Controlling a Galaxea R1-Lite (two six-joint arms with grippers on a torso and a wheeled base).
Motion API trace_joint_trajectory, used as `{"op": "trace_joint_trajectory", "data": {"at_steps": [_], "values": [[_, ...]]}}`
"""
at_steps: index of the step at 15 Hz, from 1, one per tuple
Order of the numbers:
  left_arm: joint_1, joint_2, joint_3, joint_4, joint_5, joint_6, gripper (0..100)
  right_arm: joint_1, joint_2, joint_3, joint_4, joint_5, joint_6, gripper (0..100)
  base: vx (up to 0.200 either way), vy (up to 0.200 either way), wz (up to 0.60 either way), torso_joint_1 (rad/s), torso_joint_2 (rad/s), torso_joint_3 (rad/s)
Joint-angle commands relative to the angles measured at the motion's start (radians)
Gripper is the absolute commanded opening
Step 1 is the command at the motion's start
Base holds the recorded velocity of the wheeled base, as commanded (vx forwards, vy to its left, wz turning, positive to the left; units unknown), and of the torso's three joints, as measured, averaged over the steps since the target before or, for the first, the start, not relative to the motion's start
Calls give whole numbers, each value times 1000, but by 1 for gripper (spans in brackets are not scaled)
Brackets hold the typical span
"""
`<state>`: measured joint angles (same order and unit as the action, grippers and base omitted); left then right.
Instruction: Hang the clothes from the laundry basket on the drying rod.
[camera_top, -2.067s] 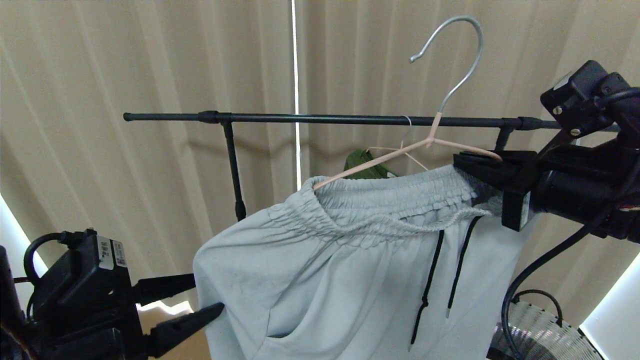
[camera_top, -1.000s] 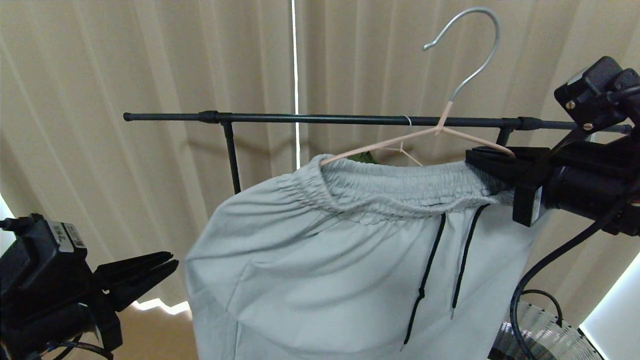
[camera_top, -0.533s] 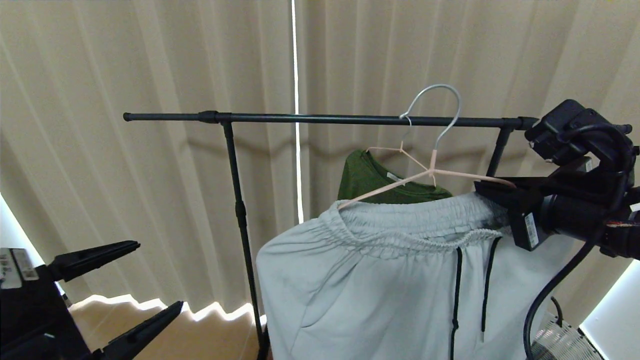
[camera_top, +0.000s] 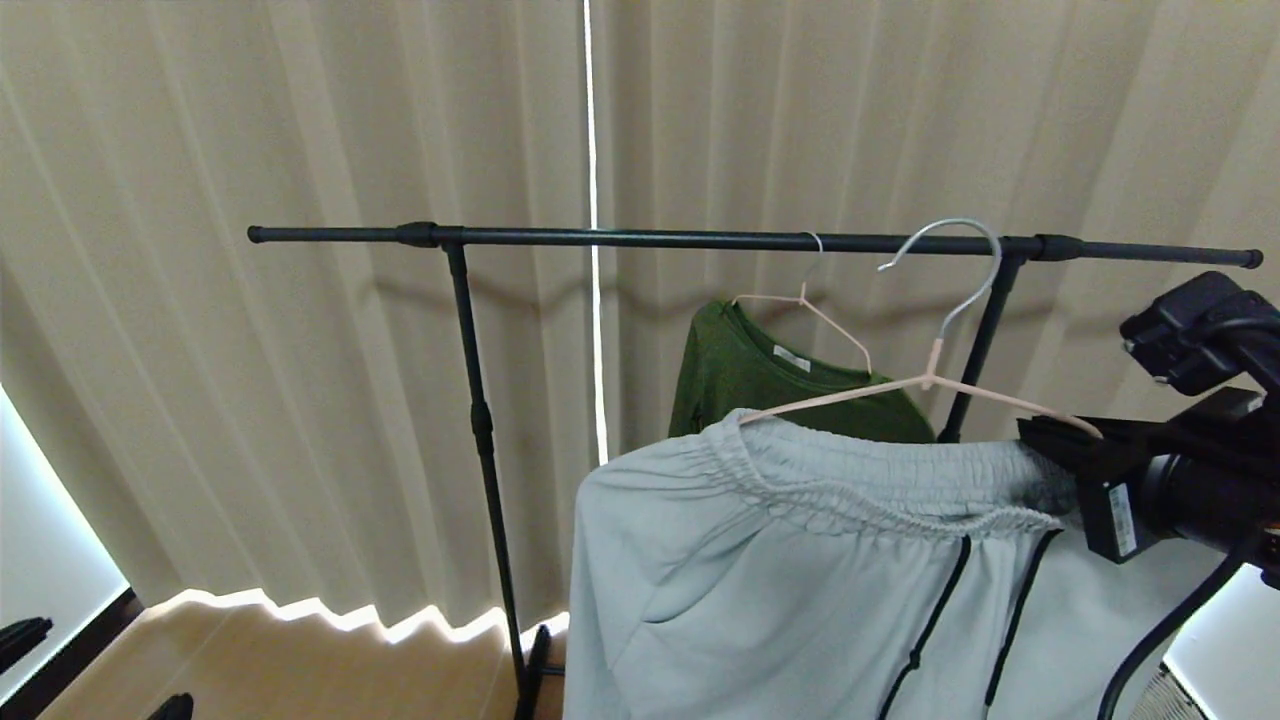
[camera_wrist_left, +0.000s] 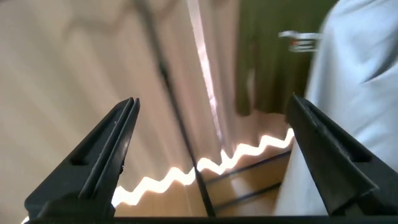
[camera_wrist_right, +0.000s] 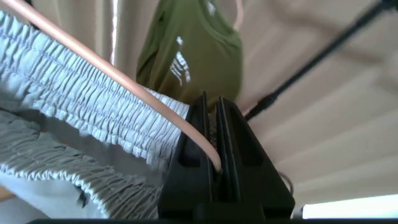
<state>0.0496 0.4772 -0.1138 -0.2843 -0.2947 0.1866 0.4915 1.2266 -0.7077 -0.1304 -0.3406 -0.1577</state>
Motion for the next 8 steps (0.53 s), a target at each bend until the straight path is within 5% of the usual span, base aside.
{"op": "trace_joint_trajectory", "data": {"at_steps": [1, 3, 8], "values": [[32, -370, -10, 277, 25, -22, 100, -14, -93, 48, -1, 2, 26, 0, 0, 0, 0, 0, 0, 0], [33, -384, -10, 318, 109, -35, 100, -14, -124, 105, -11, 11, 102, 0, 0, 0, 0, 0, 0, 0], [33, -384, 114, 261, 120, -18, 100, -14, -130, 158, -29, 9, 155, 0, 0, 0, 0, 0, 0, 0]]}}
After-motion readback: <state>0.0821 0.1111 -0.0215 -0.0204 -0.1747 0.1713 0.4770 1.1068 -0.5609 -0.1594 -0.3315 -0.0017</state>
